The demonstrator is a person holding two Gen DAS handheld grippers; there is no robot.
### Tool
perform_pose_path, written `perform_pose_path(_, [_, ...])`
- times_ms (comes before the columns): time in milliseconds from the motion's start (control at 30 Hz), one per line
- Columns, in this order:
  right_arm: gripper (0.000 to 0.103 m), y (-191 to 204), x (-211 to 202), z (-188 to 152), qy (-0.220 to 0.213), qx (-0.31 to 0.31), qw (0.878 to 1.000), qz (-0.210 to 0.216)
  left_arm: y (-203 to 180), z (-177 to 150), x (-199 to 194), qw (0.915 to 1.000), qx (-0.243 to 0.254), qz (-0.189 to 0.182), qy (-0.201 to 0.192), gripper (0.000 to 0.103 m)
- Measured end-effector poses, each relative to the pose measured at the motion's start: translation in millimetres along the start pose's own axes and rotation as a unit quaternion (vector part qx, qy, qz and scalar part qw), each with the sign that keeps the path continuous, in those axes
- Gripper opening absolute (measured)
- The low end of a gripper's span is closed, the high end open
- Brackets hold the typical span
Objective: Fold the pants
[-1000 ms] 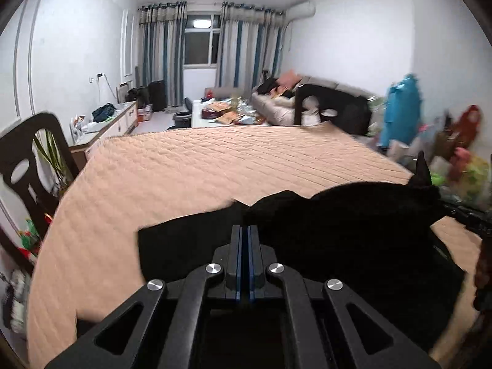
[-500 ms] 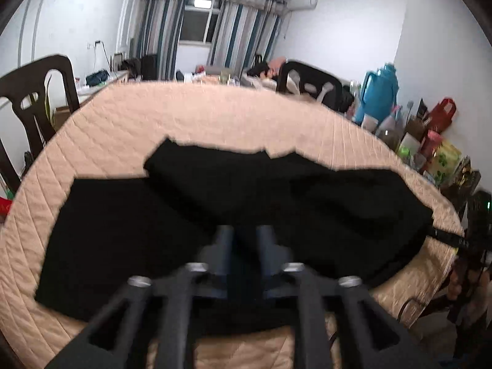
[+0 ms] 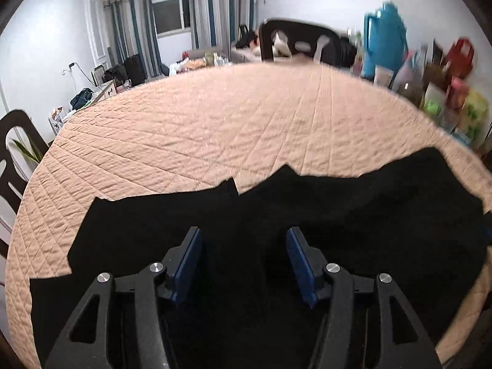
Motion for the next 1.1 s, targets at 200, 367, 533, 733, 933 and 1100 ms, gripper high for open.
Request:
perform_pose_path(200, [0.048,-1,-1,-1,-0.005,0.001,1.000,0.004,10,-2,6,0.9995,-0.020,0.021,0.008,0.039])
perform_pose_path(367, [0.048,-5,-3,1,-0.012,0.004,1.000,0.004,16,0,5,0.9994,-0.027,0.020,0.009,0.010])
perform_pose_path(533, [0.048,-6,-3,3,-0.019,0.006,1.000,-0.008,27,-2,-13,0.9981,-0.055,0.017,-0.023,0.006])
perform_pose_path(733, [0.048,-11,-7,7,-0.030,0.017,0.999,-0.016,85,-58,-105,0.9790,-0.161,0.020,-0.123,0.006])
perform_pose_path(933, [0.048,-11,-6,7,-0.034,0.015,0.999,-0.020,138,-129,-135,0.9547,-0.261,0.025,-0.140,0.006])
perform_pose_path(1100, [0.048,-10,-4,10,-0.033,0.013,0.999,-0.026,151,-153,-123,0.9395,-0.317,0.001,-0.130,0.010])
Point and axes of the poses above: each gripper's, at about its wrist camera, not at the fingertips, and x roughly the way its jaws point, y to its left, z to its top, the point moved 2 cm from there along x, roughly the way its jaws point, and after that the axes turned 1 degree about z, right-handed, at the moved point
